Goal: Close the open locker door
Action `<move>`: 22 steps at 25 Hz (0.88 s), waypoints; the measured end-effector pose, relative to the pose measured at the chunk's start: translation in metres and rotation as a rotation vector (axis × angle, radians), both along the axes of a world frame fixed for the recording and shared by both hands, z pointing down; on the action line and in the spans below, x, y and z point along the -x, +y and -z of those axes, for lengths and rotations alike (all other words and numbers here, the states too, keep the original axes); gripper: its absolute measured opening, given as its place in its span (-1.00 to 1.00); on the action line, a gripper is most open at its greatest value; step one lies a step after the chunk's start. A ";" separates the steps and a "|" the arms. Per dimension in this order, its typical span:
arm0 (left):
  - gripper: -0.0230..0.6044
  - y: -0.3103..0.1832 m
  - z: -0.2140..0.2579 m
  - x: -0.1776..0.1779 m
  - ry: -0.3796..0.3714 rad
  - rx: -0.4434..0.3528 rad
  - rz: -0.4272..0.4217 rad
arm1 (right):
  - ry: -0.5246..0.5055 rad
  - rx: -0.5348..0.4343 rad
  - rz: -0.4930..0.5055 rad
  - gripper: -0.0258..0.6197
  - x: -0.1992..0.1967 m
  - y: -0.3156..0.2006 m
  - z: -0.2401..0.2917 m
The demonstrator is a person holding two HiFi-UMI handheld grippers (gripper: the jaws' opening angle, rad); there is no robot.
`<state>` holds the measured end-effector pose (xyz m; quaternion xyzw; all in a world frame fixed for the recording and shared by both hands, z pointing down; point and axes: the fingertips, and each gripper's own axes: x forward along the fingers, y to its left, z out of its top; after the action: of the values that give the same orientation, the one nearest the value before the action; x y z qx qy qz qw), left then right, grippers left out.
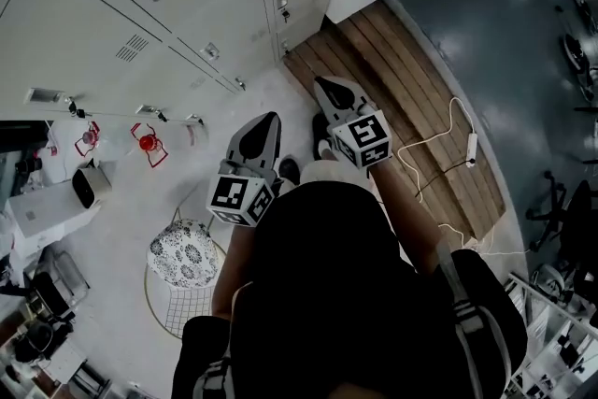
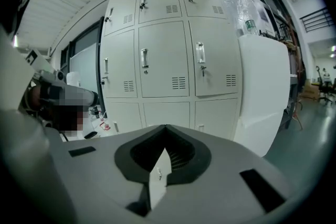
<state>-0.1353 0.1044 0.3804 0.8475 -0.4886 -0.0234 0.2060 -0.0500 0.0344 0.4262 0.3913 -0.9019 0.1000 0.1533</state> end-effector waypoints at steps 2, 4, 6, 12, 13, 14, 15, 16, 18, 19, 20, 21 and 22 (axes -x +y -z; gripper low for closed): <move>-0.87 0.008 0.003 0.003 0.003 -0.010 -0.004 | -0.006 0.008 0.017 -0.92 0.005 0.016 0.008; -0.87 0.015 0.005 0.009 0.005 -0.019 -0.004 | 0.006 0.008 0.032 -0.92 0.010 0.031 0.014; -0.87 0.021 0.007 0.014 0.006 -0.027 -0.005 | 0.006 0.002 0.050 -0.92 0.015 0.044 0.022; -0.87 0.039 0.020 0.020 0.023 -0.057 -0.020 | -0.057 -0.012 0.082 -0.92 0.028 0.077 0.052; -0.87 0.041 0.022 0.020 0.023 -0.062 -0.021 | -0.060 -0.016 0.085 -0.92 0.028 0.083 0.055; -0.87 0.043 0.024 0.020 0.021 -0.067 -0.020 | -0.063 -0.021 0.087 -0.92 0.029 0.088 0.059; -0.87 0.046 0.026 0.021 0.020 -0.071 -0.020 | -0.068 -0.026 0.090 -0.92 0.029 0.093 0.063; -0.87 0.048 0.027 0.021 0.019 -0.075 -0.020 | -0.074 -0.029 0.093 -0.92 0.029 0.098 0.066; -0.87 0.051 0.029 0.020 0.017 -0.084 -0.021 | -0.086 -0.033 0.097 -0.92 0.029 0.106 0.069; -0.87 0.053 0.030 0.020 0.017 -0.088 -0.022 | -0.091 -0.032 0.097 -0.92 0.028 0.109 0.069; -0.87 0.054 0.031 0.019 0.021 -0.091 -0.023 | -0.095 -0.027 0.096 -0.92 0.028 0.111 0.068; -0.87 0.055 0.033 0.018 0.026 -0.093 -0.025 | -0.098 -0.022 0.092 -0.92 0.026 0.114 0.068; -0.87 0.057 0.034 0.017 0.029 -0.095 -0.027 | -0.103 -0.019 0.086 -0.92 0.024 0.116 0.068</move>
<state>-0.1528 0.1611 0.3460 0.8625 -0.4723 -0.0559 0.1727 -0.0742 0.1501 0.3583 0.3480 -0.9255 0.1046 0.1071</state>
